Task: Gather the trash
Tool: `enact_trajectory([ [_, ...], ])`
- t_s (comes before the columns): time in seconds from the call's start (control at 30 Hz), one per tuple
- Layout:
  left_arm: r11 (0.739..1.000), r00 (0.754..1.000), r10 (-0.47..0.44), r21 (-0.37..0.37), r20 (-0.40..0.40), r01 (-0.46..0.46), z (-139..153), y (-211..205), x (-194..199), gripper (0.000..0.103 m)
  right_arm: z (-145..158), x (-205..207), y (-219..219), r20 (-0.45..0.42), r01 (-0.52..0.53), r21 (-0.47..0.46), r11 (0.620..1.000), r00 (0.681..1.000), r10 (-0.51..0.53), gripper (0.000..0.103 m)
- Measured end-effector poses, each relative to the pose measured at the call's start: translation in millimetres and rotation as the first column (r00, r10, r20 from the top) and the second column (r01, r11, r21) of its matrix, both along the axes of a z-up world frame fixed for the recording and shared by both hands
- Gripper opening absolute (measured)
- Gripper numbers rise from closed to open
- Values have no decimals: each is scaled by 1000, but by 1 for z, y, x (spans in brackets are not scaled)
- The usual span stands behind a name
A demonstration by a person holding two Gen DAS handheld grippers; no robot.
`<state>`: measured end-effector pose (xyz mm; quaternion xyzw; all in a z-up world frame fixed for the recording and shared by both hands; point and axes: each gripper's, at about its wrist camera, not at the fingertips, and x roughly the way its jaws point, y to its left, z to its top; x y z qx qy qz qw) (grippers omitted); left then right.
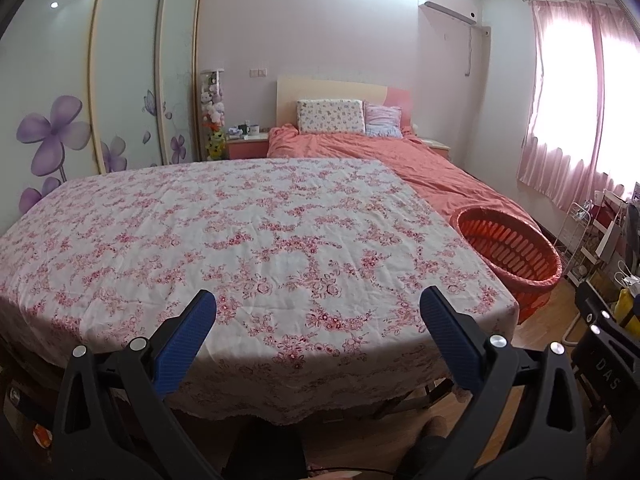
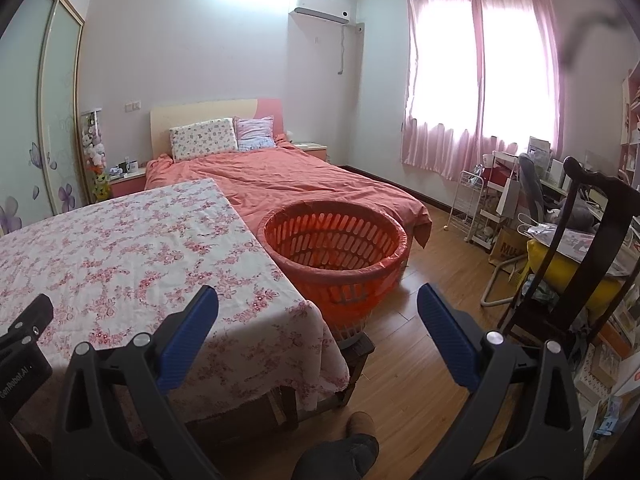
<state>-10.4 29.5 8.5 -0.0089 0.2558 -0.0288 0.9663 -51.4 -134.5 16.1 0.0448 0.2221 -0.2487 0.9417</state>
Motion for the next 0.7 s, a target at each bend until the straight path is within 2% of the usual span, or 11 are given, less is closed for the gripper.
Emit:
enact_trajectory([
  [0.7, 998, 998, 55, 18, 32, -55, 7, 2, -7, 100, 6, -8, 4, 19, -5, -9, 1000, 1000, 6, 97],
])
